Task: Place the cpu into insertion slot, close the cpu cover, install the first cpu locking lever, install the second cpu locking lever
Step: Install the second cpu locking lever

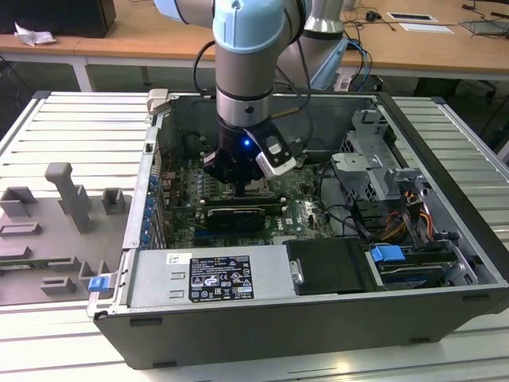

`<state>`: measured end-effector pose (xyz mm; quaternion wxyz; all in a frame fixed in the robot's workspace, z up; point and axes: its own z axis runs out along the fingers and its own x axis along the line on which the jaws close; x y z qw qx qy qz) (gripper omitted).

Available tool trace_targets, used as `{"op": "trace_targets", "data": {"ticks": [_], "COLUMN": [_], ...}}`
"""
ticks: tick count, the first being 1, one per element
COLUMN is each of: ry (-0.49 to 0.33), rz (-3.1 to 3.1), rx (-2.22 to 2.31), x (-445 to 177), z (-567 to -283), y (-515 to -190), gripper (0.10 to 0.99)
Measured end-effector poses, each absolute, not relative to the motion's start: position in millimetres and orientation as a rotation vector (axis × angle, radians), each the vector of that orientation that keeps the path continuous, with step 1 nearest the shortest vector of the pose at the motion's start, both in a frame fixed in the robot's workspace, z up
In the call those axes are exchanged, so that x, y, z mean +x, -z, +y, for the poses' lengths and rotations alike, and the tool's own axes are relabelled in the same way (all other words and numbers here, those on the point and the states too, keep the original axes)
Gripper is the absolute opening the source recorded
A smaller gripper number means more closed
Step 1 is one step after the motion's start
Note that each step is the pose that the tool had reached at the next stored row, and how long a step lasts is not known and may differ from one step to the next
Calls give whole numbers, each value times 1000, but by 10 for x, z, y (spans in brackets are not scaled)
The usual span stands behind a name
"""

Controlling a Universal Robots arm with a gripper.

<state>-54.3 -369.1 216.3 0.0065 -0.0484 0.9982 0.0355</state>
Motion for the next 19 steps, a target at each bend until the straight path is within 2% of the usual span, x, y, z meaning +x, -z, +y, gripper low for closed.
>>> {"op": "trace_targets", "data": {"ticks": [1, 5, 11, 19], "ry": [-147, -207, -261, -319], "rz": [3120, 3115, 3109, 3102], "rx": [-152, -151, -150, -149], "x": [-560, -600, -697, -762], "z": [-3709, -3787, -3916, -3924], "y": [-2159, -2159, -2154, -2053], "gripper": [106, 106, 106, 106]}}
